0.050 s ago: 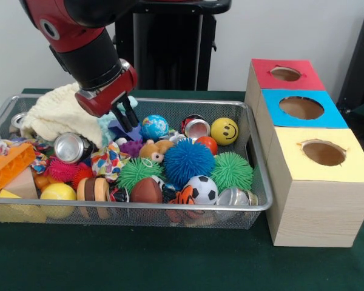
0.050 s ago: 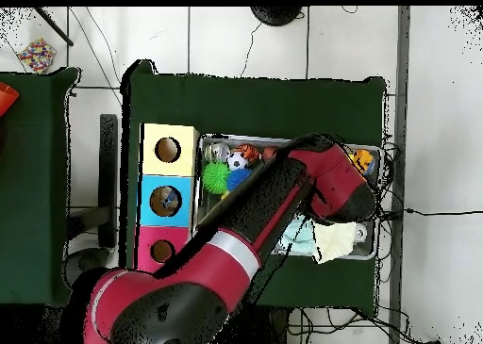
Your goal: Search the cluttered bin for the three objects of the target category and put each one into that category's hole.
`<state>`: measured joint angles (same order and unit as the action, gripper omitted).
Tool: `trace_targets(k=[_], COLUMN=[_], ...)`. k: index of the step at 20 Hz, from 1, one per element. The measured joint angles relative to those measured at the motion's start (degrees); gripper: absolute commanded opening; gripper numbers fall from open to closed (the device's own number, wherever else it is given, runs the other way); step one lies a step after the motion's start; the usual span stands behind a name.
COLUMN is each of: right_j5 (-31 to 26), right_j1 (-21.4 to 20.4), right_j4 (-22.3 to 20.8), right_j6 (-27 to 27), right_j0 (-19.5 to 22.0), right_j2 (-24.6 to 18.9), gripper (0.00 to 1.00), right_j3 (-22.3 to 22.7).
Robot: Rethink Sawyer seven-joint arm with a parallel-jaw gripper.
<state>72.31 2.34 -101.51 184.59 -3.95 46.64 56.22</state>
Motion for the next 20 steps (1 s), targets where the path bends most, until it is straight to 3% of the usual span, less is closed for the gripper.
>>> trace_targets(k=[6,7,20], right_j5=[0.0,0.0,0.0], right_j1=[0.0,-0.1,-0.4], right_j4=[0.0,0.5,4.6], right_j6=[0.0,0.0,0.0], right_j0=[-0.2,-0.2,-0.5], right_j2=[0.0,0.0,0.0], gripper=[0.0,1.0,1.0], right_j3=[0.0,0.1,0.9])
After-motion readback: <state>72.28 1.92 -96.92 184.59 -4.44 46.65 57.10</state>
